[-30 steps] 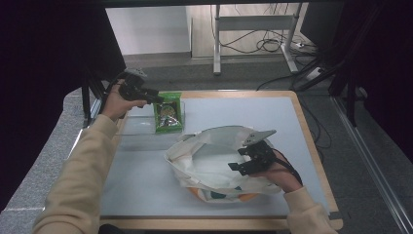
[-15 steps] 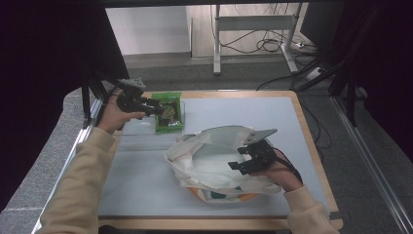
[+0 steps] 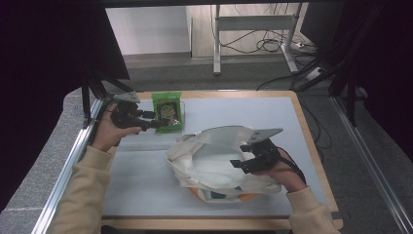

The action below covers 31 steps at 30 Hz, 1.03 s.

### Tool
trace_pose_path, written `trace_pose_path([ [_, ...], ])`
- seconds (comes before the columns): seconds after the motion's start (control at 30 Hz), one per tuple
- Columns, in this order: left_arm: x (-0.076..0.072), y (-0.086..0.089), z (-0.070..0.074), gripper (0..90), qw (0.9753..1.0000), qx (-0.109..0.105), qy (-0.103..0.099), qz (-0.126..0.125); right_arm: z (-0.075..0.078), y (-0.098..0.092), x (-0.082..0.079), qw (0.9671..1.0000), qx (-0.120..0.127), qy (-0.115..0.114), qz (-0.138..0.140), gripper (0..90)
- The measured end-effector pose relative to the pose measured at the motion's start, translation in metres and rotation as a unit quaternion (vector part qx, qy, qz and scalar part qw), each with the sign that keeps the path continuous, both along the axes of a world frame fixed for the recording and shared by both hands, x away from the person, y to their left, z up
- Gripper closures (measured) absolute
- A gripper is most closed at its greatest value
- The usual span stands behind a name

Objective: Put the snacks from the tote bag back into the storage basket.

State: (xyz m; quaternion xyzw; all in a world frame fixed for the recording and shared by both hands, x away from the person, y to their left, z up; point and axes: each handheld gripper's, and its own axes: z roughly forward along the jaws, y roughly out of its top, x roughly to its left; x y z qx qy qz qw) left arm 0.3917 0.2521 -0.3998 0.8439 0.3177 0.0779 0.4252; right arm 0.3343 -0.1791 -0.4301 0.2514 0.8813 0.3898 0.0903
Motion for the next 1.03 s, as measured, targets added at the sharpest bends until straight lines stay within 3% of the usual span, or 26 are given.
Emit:
trace_pose_path([
  [0.27, -0.028, -0.006, -0.008, 43.5, 0.9998, -0.013, 0.012, -0.005, 0.005, -0.007, 0.0, 0.9999, 0.005, -0.008, -0.009, 32.4],
  [0.5, -0.042, -0.007, -0.013, 43.0, 0.9999, -0.007, 0.012, 0.01, 0.007, -0.01, 0.0, 0.9998, 0.006, -0.011, -0.017, 32.4],
  [0.77, -0.048, -0.006, -0.016, 42.6, 0.9998, -0.005, 0.011, 0.015, 0.008, -0.009, -0.001, 0.9995, 0.005, -0.016, -0.026, 32.4],
  [1.03, -0.047, -0.003, -0.015, 41.6, 0.9994, -0.019, 0.012, 0.027, 0.011, -0.013, -0.002, 0.9992, 0.028, -0.012, -0.025, 31.7],
])
